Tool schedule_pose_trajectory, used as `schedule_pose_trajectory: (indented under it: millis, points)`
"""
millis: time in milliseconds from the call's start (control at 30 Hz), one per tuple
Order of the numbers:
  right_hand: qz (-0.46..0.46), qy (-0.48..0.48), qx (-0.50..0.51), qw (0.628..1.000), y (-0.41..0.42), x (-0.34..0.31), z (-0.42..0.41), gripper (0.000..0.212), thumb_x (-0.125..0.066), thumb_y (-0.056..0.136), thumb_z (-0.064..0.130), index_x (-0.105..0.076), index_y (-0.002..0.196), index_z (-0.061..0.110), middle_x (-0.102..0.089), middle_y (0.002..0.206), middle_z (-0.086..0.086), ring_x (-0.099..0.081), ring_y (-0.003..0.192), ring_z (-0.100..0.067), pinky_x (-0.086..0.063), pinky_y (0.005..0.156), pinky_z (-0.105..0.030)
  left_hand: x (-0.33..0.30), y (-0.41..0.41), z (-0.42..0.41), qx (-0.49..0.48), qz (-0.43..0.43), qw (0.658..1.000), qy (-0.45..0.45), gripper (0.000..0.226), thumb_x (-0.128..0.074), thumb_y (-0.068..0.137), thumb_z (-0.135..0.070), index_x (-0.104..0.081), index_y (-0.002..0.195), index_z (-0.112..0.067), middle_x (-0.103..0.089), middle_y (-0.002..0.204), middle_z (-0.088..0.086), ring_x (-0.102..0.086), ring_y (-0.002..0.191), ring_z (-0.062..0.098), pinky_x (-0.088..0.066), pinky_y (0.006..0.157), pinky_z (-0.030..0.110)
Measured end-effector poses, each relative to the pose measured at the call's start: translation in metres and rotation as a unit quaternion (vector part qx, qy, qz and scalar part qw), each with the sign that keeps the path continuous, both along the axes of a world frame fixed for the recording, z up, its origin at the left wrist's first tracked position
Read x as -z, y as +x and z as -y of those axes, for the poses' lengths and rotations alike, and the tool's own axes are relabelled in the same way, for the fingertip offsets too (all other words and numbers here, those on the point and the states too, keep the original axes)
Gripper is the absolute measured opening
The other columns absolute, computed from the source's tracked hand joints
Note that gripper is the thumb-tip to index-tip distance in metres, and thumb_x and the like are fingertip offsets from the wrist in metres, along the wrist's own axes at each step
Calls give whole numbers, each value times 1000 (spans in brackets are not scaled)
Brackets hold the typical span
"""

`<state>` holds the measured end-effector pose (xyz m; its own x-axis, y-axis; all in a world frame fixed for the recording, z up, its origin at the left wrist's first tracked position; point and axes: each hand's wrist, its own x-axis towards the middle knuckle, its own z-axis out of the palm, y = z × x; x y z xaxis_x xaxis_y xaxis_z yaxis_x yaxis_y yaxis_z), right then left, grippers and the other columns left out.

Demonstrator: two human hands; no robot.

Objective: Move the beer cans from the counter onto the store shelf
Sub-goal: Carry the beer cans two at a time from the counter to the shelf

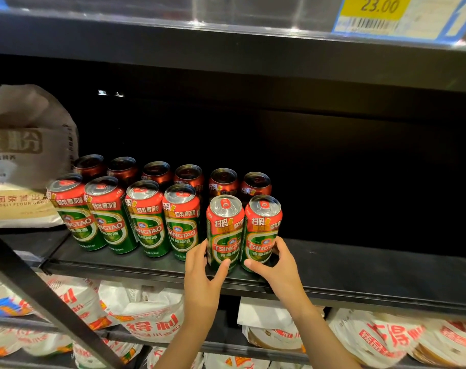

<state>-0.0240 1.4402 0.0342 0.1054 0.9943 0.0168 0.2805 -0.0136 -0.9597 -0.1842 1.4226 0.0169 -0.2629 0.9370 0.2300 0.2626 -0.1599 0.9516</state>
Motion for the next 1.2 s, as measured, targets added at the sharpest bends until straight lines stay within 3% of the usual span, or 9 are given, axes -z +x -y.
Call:
schedule_pose_trajectory:
  millis: [167, 267, 500, 600, 733, 933, 1200]
  points:
    - [-3, 5, -8, 1000, 0, 0, 1, 64, -83, 70, 27, -47, 124, 31, -58, 120, 16, -53, 113, 1, -46, 77, -10, 3, 0, -1, -9, -26, 1000, 4, 70, -65, 74, -45, -43, 136, -19, -42, 121, -5, -46, 113, 1, -38, 93, 16]
    - [-1, 6, -18, 1000, 2, -1, 3, 65, -82, 72, 26, -47, 126, 30, -58, 121, 18, -52, 114, 2, -46, 79, -11, 3, 3, -3, -31, -26, 999, 4, 75, -78, 69, -34, -45, 134, -16, -44, 121, -3, -47, 113, 6, -38, 91, 13]
    - [18, -4, -23, 1000, 5, -1, 6, 62, -79, 76, 17, -43, 125, 32, -51, 115, 29, -45, 102, 21, -40, 72, 3, 3, 5, -2, -41, 34, 999, 2, 58, -77, 71, -26, -49, 122, -21, -55, 123, -2, -52, 118, 13, -43, 101, 27]
    - [21, -7, -22, 1000, 5, -1, 5, 59, -79, 75, 19, -46, 122, 32, -52, 113, 29, -46, 100, 21, -40, 71, 2, 4, 6, 0, -42, 25, 999, 14, 64, -69, 73, -38, -50, 129, -15, -51, 127, -1, -50, 120, 13, -43, 100, 28]
    - [25, -1, -9, 1000, 5, 3, 5, 62, -82, 72, 25, -49, 125, 30, -58, 122, 17, -49, 111, 9, -43, 77, -7, 5, 7, 2, -49, 5, 999, 19, 67, -63, 76, -41, -47, 136, -16, -44, 118, -8, -48, 114, 4, -37, 91, 7]
    - [37, 7, 8, 999, 0, 4, 4, 66, -83, 71, 26, -51, 128, 27, -59, 125, 13, -52, 109, 2, -41, 77, -6, 6, 11, 3, -72, -5, 997, 35, 57, -61, 83, -35, -44, 134, -17, -43, 122, -9, -47, 118, 9, -39, 97, 24]
    - [54, 16, 17, 998, -6, 2, 4, 68, -83, 70, 28, -51, 129, 24, -59, 125, 11, -51, 111, 0, -40, 81, -6, 4, 12, 6, -81, 14, 995, 53, 46, -59, 87, -28, -44, 130, -23, -41, 122, -10, -47, 117, 5, -38, 96, 21]
